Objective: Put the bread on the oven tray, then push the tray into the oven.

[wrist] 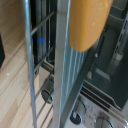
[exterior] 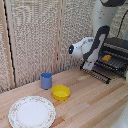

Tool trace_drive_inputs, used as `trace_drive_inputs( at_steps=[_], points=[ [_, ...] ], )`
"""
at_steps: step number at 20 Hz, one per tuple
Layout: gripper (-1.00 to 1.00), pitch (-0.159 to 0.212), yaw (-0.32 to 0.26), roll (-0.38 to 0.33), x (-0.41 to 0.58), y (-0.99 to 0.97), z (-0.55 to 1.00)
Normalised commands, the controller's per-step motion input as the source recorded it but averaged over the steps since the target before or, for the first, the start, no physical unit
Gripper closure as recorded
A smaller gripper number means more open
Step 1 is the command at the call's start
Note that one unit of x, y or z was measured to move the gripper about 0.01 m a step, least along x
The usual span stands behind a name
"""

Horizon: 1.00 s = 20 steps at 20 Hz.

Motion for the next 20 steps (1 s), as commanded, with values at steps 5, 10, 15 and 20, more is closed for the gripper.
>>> trace_drive_inputs(
  at_steps=[5,10,15,20],
  points=[
    [1.00,0.022,0.026,0.009,0.026,-0.32,-0.04],
    [1.00,0.004,0.000,-0.053,0.043,-0.05,-0.04],
    [1.00,0.034,0.000,-0.068,0.122,0.00,-0.11],
    [1.00,0.008,-0.004,0.031,0.071,-0.16,0.09]
  ],
)
